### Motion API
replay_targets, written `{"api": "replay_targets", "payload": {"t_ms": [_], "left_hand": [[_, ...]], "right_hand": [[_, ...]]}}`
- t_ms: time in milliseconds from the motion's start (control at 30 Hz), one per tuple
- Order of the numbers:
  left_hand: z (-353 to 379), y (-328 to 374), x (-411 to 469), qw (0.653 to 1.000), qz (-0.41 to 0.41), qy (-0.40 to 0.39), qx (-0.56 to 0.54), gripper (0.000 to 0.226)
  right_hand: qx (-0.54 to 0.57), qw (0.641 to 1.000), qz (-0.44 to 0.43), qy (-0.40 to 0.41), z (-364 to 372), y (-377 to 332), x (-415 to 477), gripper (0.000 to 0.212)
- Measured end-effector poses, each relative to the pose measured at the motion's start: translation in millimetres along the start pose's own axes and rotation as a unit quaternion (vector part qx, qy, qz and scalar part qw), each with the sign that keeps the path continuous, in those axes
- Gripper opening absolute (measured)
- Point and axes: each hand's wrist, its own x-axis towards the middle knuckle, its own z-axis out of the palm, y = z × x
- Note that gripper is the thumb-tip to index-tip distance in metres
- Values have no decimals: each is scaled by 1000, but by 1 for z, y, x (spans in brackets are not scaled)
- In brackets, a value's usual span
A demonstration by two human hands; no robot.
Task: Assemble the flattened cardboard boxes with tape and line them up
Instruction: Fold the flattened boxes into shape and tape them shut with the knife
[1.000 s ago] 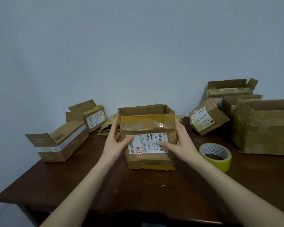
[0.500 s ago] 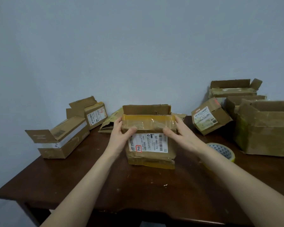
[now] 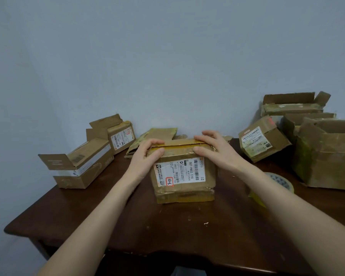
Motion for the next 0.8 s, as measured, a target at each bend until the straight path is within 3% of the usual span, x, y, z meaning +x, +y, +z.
{"api": "replay_targets", "payload": {"t_ms": [100, 233, 367, 467, 500, 567, 667, 800], "left_hand": [[1, 2, 0, 1000, -1, -25, 17, 45], [-4, 4, 2, 998, -23, -53, 39, 60], [-3, 12, 0, 998, -1, -54, 32, 49], [0, 17, -2, 998, 18, -62, 26, 38], [-1, 19, 1, 996, 28, -62, 49, 36], [-2, 25, 8, 975, 65, -64, 203, 33], [10, 38, 12, 893, 106, -68, 433, 43], [24, 37, 7, 868, 102, -77, 479, 65]], "right_hand": [[-124, 991, -30, -43, 0, -6, 2, 65], [-175, 980, -7, -92, -6, -13, 9, 76], [-154, 984, -17, -88, -7, -16, 7, 69], [-219, 973, -12, -75, -11, -21, 4, 69], [-261, 962, -14, -75, -11, -24, 5, 69], [-335, 938, -22, -91, -8, -30, 4, 70], [-358, 928, -22, -103, -4, -34, 3, 73], [-338, 934, -16, -111, -5, -34, 9, 73]]}}
